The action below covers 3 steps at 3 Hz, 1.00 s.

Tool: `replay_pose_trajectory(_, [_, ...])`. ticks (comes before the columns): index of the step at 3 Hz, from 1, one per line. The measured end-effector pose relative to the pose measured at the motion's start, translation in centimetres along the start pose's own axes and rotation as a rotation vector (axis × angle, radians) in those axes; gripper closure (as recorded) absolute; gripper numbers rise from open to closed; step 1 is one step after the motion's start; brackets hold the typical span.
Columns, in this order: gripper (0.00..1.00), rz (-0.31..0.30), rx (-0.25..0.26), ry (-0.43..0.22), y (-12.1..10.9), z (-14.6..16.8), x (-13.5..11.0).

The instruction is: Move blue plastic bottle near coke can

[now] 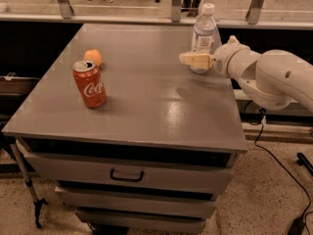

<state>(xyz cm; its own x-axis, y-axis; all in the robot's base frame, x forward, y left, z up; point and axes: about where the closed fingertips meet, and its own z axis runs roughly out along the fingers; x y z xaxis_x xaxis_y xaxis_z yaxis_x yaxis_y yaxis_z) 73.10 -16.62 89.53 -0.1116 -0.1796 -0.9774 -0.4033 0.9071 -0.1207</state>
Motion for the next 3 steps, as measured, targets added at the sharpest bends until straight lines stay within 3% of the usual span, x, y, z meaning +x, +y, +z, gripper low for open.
replay_pose_trajectory(1, [0.0, -0.013, 0.012, -0.007, -1.4, 1.2, -0.4])
replay_pose_trajectory(3, [0.41, -0.011, 0.019, 0.0, -2.2, 2.4, -1.0])
